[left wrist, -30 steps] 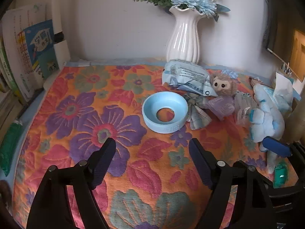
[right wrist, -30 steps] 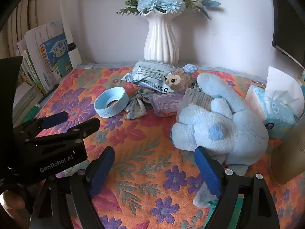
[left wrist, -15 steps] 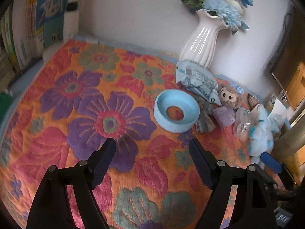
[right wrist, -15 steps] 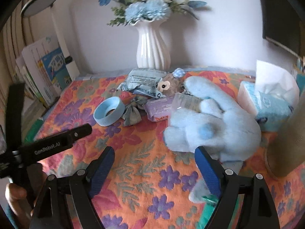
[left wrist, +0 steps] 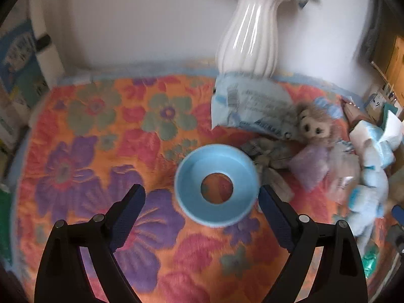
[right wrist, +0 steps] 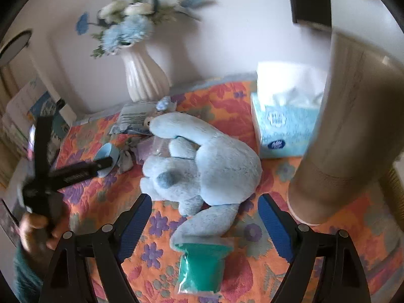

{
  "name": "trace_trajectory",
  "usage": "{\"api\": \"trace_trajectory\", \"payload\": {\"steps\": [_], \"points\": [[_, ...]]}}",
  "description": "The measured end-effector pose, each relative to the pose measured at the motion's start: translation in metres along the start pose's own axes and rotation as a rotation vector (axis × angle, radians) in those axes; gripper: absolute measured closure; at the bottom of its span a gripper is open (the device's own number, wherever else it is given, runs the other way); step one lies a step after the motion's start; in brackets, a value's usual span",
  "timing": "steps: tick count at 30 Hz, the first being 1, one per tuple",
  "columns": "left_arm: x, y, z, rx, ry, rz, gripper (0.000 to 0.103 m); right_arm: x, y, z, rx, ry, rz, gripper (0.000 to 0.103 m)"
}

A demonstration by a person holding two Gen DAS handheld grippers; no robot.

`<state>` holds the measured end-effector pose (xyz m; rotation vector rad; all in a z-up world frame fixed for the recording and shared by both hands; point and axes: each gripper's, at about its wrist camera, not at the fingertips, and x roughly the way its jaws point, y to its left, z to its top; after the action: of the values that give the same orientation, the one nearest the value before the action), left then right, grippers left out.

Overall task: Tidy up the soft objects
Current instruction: 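Grasp the light blue ring with the left tool while the right tool grasps the blue plush elephant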

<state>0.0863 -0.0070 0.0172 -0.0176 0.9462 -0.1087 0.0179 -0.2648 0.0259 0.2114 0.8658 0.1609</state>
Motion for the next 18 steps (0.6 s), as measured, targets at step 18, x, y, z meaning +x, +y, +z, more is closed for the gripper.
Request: {"api": "trace_trajectory", "payload": {"steps": [18], "points": [[-0.023,0.009,-0.02,-0.015,-0.145,-0.002,0.042,0.005,0.063,0.001,-0.103,0.037,0.264,0.018]]}}
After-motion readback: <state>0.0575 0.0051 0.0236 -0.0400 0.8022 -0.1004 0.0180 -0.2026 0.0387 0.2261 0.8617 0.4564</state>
